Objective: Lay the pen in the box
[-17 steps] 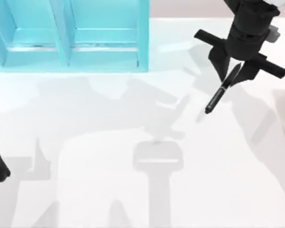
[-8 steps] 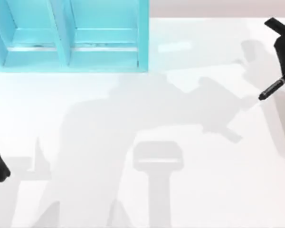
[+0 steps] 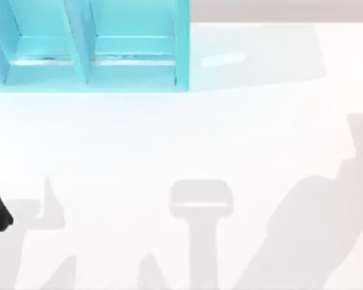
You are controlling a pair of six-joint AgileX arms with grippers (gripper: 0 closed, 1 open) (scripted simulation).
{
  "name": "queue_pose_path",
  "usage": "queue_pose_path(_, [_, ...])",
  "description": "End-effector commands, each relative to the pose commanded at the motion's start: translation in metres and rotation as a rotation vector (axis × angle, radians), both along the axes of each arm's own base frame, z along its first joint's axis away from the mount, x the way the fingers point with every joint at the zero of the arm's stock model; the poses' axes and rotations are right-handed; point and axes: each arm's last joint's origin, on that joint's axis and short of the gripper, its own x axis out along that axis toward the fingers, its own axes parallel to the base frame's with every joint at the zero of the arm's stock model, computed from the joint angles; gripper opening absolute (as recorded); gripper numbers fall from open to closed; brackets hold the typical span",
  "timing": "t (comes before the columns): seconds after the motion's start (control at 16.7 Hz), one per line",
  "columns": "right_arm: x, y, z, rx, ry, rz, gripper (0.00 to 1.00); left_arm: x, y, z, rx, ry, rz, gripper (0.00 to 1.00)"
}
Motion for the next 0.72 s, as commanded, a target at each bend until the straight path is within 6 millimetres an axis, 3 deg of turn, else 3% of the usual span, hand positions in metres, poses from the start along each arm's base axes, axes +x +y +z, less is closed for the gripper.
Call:
queue_pose_path(0.12, [-0.024, -0.025, 0.004, 0.002, -0.007, -0.084, 0.0, 0.0, 0.0, 0.0, 0.0, 0.0, 0.0, 1.0])
queue_pose_path(0.24, [-0.037, -0.037, 0.007, 0.002, -0.013, -0.128, 0.0, 0.0, 0.0, 0.0, 0.0, 0.0, 0.0, 1.0])
queue_pose_path(0.72, [-0.037, -0.034, 0.001, 0.007, -0.005, -0.13, 0.0, 0.0, 0.0, 0.0, 0.0, 0.0, 0.0, 1.0])
